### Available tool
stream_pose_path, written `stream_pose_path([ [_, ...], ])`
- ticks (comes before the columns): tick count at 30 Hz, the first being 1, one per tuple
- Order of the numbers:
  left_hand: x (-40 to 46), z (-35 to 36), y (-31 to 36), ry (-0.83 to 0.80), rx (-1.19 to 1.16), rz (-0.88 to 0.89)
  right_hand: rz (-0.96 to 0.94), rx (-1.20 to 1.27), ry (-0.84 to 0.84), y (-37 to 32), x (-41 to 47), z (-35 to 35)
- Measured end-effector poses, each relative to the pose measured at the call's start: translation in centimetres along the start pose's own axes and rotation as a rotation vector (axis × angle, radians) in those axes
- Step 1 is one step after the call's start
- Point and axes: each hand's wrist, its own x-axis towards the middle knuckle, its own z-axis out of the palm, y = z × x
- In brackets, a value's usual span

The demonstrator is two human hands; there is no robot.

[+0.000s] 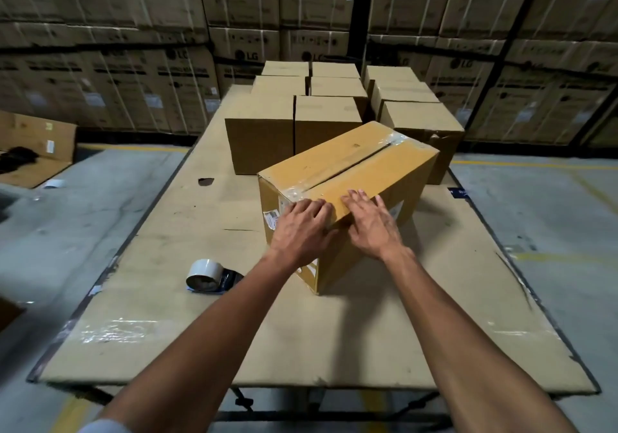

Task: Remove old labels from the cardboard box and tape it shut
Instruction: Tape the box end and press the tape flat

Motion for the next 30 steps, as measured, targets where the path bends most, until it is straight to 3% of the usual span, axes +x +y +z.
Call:
stream_pose_path([
  [5, 0.5, 0.1, -3.5, -0.015, 0.053, 0.048, -0.044, -0.032, 0.001, 2.2, 0.5, -0.2],
  [12, 0.4, 0.8, -6.1, -0.027, 0.102, -0.232, -0.005, -0.096, -0.005, 5.9, 2.9, 0.9],
  [20, 2.7, 5.3, -0.2, 0.039, 0.073, -0.176, -0.026, -0.153, 0.139, 9.4, 3.9, 3.2],
  [30, 8.4, 7.8, -6.3, -0.013, 0.122, -0.214, 0.020, -0.230, 0.201, 11.0, 8.2, 5.4],
])
